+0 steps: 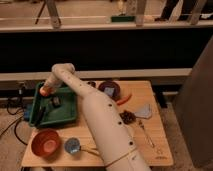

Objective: Place apple in red bowl

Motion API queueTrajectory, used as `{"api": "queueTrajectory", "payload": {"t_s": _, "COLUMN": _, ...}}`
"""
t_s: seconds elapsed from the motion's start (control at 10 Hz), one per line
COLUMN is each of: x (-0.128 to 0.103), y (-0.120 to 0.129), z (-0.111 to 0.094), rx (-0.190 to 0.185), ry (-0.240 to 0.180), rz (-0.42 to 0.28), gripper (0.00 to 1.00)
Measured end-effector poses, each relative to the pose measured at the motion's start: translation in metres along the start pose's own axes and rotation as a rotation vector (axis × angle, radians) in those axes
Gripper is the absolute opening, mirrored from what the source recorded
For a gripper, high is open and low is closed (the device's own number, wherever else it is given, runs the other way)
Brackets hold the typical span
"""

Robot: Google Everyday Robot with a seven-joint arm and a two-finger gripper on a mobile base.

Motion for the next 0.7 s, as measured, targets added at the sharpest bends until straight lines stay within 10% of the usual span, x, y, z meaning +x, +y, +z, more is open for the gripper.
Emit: {"api": "queueTrajectory", "payload": {"t_s": 0.7, "x": -0.003, "y": -0.017, "z": -0.049, "rx": -0.011, "ry": 0.015, "rz": -0.001, "gripper": 0.0}}
